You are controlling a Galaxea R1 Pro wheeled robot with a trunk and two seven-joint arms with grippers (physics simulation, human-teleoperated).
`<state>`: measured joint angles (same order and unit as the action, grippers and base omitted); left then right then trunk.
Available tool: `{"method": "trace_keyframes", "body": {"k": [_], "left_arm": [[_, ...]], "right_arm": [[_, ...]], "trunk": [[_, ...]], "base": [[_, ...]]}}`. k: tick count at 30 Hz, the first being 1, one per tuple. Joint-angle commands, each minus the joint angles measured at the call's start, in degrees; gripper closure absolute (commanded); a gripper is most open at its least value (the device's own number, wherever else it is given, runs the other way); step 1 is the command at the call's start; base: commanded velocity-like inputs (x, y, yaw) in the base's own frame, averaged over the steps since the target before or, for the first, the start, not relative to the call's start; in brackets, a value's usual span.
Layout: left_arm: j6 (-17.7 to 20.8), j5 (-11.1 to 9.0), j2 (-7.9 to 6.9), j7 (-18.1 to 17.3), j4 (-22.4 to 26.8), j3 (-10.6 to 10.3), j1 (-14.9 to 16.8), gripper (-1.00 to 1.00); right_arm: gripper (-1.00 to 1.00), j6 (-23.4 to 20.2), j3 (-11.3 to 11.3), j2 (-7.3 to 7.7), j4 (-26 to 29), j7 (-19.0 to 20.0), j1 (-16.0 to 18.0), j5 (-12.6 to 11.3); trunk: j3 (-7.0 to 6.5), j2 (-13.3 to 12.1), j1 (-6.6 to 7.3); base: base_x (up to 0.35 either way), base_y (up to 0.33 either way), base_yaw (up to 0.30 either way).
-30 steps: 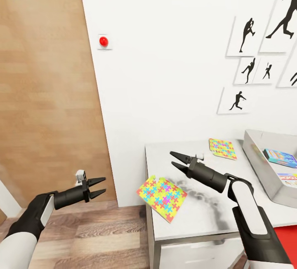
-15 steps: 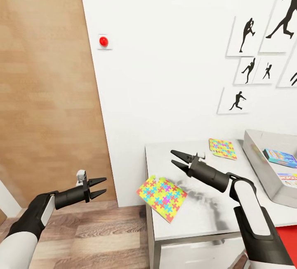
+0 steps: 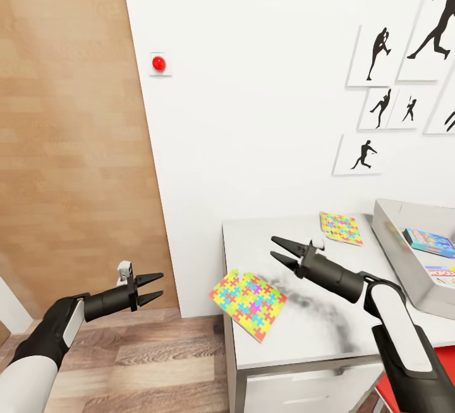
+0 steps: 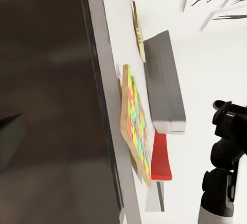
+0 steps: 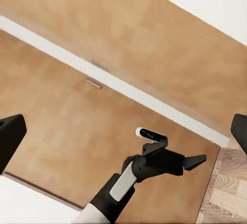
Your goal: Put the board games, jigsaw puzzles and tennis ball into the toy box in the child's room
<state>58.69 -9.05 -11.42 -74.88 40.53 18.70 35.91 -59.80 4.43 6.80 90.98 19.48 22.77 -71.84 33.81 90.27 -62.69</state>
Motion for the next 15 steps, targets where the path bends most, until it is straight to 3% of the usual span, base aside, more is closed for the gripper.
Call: {"method": "trace_keyframes", "body": {"k": [1,2,3,4,8,15], "left_arm": [[0.4,-0.1,0.00,-0.1,0.0,0.0,0.0,-1.00],[0.4,-0.1,0.00,-0.1,0.0,0.0,0.0,-1.00],[0.4,-0.1,0.00,-0.1,0.0,0.0,0.0,-1.00],[0.4,-0.1,0.00,-0.1,0.0,0.0,0.0,-1.00],[0.4,-0.1,0.00,0.0,0.0,0.0,0.0,-1.00],[0.4,0.0,0.05,0.1,0.0,0.0,0.0,-1.00]], "right_arm": [[-1.00,-0.2,0.0,0.33,0.0,0.9,-0.3,0.2],[-1.00,-0.2,-0.1,0.65,0.0,1.2,-0.6,-0.1],[-1.00,-0.2,-0.2,2.55,0.0,1.5,-3.7,-8.6],[-1.00,-0.2,-0.2,3.26,0.0,1.7,-4.3,-9.8],[-1.00,-0.2,-0.3,4.34,0.0,2.0,-5.0,-11.3],[-1.00,-0.2,-0.4,4.69,0.0,3.7,-5.3,-11.9]], "trunk": [[0.06,0.0,0.00],[0.06,0.0,0.00],[0.06,0.0,0.00],[0.06,0.0,0.00],[0.06,0.0,0.00],[0.06,0.0,0.00]], "base": [[0.000,0.000,0.000],[0.000,0.000,0.000],[0.000,0.000,0.000],[0.000,0.000,0.000],[0.000,0.000,0.000],[0.000,0.000,0.000]]}}
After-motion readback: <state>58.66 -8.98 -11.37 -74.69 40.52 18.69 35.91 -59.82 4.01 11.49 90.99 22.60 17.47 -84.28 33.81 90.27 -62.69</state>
